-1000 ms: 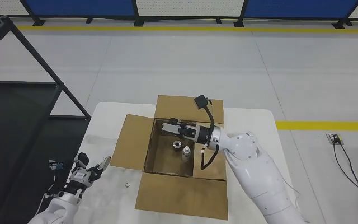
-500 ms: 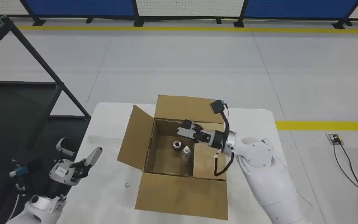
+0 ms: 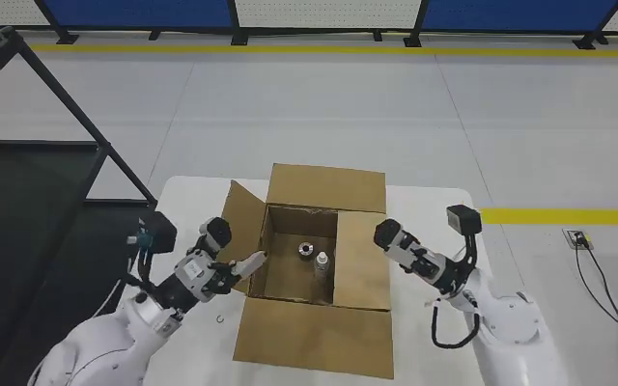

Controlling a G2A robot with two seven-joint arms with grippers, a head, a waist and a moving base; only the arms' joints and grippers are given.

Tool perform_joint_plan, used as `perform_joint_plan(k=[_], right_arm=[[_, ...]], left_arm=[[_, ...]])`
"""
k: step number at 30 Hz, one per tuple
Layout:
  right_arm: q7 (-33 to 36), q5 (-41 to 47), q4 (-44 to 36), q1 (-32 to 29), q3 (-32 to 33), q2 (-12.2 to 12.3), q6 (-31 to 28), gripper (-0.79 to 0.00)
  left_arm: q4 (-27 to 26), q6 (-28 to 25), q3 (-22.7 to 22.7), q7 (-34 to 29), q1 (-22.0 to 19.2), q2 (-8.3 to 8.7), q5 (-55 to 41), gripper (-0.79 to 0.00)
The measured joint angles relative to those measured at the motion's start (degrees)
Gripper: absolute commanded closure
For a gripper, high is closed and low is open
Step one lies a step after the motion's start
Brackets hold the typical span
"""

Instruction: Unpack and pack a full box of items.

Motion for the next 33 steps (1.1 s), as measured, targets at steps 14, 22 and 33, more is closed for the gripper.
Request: perform_joint_plan(k=[14,22,33], right_arm=[[-3.91,1.43,-0.07,-6.37,4.42,0.88,-1.09,-0.785],[-4.72,2.32,-0.69,-6.14,3.60,1.11,0.10,-0.785],[0.28,8.31,1.85,-6.81,5.77,2.77,-3.22,-0.785]], left_arm=[[11.88,7.90,17.44,-4.24,-13.68,-2.08,-2.08,-0.785],[16.66,7.59,15.13,-3.78,-13.72,-2.31,-12.86,-0.785],[28.61,13.39,23.62,-8.16,-23.81,-4.39,-18.83,-0.785]])
